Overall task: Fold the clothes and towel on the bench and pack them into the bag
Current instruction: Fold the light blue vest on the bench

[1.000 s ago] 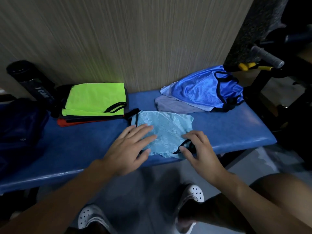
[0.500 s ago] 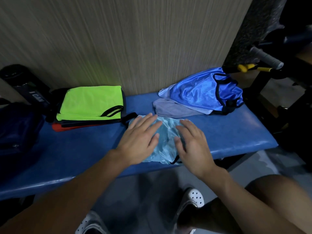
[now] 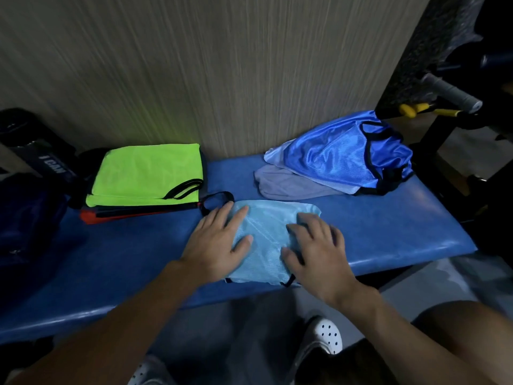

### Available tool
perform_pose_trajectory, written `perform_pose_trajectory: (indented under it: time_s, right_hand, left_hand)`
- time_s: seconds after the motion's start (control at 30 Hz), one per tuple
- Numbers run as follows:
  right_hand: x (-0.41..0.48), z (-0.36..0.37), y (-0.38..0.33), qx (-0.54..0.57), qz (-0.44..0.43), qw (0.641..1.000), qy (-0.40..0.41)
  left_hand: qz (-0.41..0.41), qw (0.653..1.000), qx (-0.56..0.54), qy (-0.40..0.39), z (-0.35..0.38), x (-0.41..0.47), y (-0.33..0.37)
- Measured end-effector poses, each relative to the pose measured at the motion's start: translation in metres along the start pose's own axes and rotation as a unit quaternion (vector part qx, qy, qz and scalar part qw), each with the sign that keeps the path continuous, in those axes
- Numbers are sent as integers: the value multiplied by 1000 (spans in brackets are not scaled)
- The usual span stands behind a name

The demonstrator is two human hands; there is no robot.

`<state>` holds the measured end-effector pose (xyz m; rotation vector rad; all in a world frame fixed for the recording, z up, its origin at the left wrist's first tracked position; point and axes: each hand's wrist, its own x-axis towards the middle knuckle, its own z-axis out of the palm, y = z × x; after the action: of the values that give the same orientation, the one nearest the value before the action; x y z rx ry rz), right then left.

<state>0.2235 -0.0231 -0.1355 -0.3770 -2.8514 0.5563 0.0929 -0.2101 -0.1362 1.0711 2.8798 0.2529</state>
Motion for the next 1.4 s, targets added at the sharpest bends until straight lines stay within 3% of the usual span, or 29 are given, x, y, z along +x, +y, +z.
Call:
perform_pose_trajectory:
  time_s: [0.07,0.23,0.5,0.63,0.83,0.93,1.03,1.13,1.4]
  right_hand:
    - [14,-5,1,38,33,997,66]
    - [34,-13,11,69,122,990,-24]
    - [37,-8,7,150,126,980,-37]
    - [34,-7,6,149,106,983,-22]
    - [28,-8,0,270,141,952,-17]
    - [26,-11,-4,323,148,935,-20]
    - [26,-16,-10,374,147,916,16]
    - [30,-23,-20,418,145,896,45]
    - [76,-28,-86,481,94,870,52]
  left_hand:
    - [1,999,-23,27,-6,5,-2]
    - [-2,998,-27,-49,-14,15,-7]
    - [48,997,53,-33,-23,21,-10]
    - [38,998,-57,0,-27,13,-6]
    - [0,982,-180,60,-30,-2,1]
    - [-29,947,-314,58,-29,-6,-4]
    - [-26,886,-457,66,-32,-11,-6]
    - [-21,868,-482,119,-42,-13,-4]
    - [-45,869,-441,220,-90,-8,-54]
